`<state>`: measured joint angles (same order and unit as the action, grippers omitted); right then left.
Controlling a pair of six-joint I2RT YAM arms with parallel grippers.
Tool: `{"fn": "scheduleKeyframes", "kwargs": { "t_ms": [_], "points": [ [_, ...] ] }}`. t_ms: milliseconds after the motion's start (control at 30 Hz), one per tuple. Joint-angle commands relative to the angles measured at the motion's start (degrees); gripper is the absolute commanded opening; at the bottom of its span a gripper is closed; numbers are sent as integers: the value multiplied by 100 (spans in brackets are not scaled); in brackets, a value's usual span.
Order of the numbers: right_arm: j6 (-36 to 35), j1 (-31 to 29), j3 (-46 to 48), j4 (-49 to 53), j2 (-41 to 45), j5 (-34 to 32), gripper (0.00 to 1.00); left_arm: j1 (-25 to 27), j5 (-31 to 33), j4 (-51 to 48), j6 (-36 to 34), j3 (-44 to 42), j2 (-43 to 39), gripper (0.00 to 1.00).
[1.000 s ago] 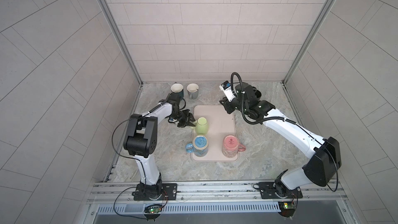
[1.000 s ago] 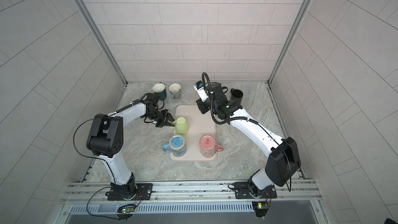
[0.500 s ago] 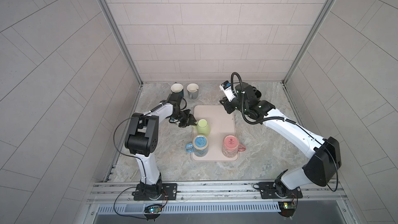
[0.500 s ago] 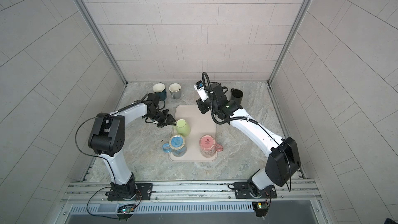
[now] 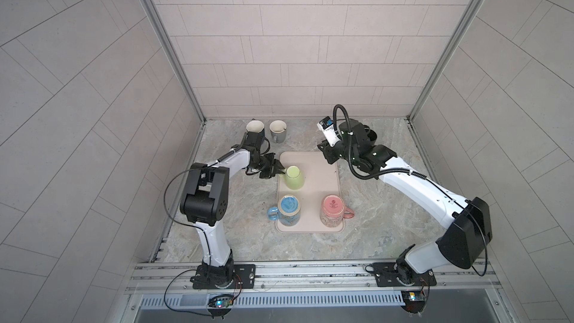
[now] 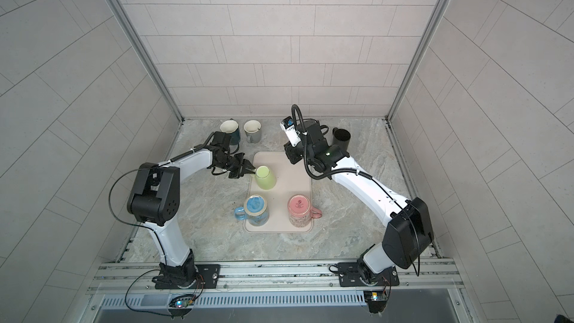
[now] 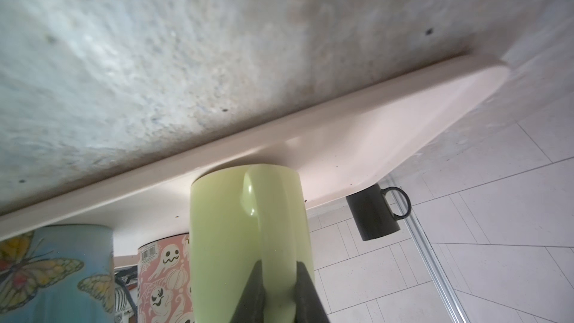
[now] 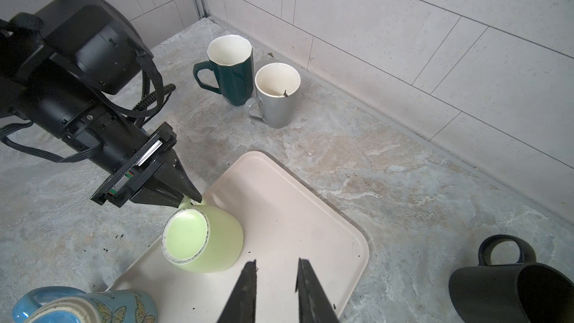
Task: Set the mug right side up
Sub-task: 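Close the left gripper on the lime green mug's body, then lift the lime green mug with the left gripper toward the right gripper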
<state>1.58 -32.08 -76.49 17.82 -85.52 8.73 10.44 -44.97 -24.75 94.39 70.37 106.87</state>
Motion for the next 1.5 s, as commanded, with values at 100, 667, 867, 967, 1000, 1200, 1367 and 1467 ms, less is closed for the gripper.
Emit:
{"fn": "scheduleKeyframes", "kwargs": {
  "t_ms": [100,667,867,967,1000,1200,1367,1467],
  "points": [
    [35,31,46,-11,-20,-109,24,25,76,1031,-32,29,-427,0],
    [15,36,11,191,207,-157,23,215,524,2342,-2145,69,-1160,0],
    [80,35,11,235,340,-107,23,231,261,3218,-2715,-86,-1297,0],
    [134,37,3,222,376,-28,23,256,99,3558,-2967,-119,-1293,0],
    [162,30,2,226,386,3,23,263,89,3598,-3044,-112,-1293,0],
    [176,19,-55,282,390,60,22,318,-188,4159,-3194,-155,-1206,0],
    [157,18,-111,317,392,54,22,336,-580,4310,-3553,21,-1136,0],
    [108,21,-159,343,380,49,22,393,-818,4369,-3985,110,-1193,0]
  ]
}}
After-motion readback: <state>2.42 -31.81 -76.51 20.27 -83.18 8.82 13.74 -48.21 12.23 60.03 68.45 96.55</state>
